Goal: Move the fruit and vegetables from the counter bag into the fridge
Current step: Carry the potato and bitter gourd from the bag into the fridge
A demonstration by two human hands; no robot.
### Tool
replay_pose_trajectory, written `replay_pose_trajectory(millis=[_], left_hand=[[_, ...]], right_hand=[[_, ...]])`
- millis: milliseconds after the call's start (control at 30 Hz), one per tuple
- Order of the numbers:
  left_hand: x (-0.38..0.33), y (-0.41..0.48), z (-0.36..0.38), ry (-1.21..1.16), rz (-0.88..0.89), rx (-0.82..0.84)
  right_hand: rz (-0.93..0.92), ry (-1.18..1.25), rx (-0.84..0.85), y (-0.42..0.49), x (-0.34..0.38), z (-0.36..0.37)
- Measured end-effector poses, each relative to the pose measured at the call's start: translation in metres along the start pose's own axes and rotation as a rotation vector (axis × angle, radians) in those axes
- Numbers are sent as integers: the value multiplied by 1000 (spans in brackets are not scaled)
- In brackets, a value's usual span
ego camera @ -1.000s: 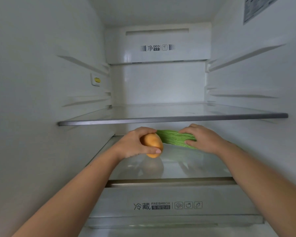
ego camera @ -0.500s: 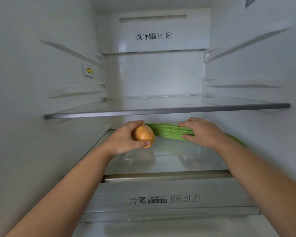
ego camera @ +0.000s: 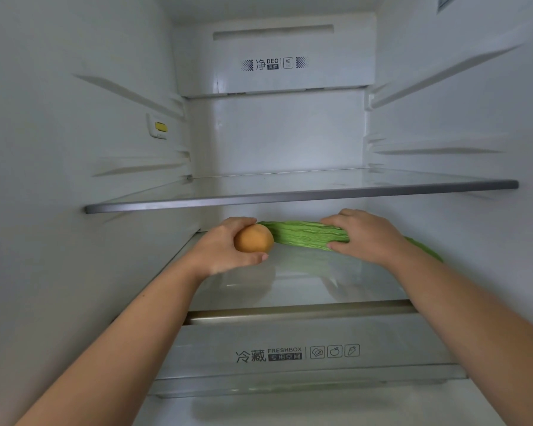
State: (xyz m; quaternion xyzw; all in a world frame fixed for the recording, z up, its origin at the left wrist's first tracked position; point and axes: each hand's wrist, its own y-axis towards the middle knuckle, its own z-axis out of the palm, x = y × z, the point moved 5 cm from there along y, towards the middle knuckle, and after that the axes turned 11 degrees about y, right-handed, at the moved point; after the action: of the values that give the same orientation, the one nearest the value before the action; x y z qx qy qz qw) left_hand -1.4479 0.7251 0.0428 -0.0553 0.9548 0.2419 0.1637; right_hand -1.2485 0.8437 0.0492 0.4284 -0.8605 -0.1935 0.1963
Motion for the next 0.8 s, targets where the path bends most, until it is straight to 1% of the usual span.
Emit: replay_pose_trajectory(millis=[367, 500, 633, 800], left_hand=[[-7, -6, -5, -26, -32, 11], [-13, -10, -9, -28, -71, 7], [-21, -22, -14, 77, -121, -49], [-33, -56, -15, 264, -119, -151]], right_hand=[[38, 42, -2, -5, 4, -5], [49, 19, -17, -7, 11, -15], [50, 16, -6, -13, 33, -20], [13, 3, -79, -31, 73, -21]])
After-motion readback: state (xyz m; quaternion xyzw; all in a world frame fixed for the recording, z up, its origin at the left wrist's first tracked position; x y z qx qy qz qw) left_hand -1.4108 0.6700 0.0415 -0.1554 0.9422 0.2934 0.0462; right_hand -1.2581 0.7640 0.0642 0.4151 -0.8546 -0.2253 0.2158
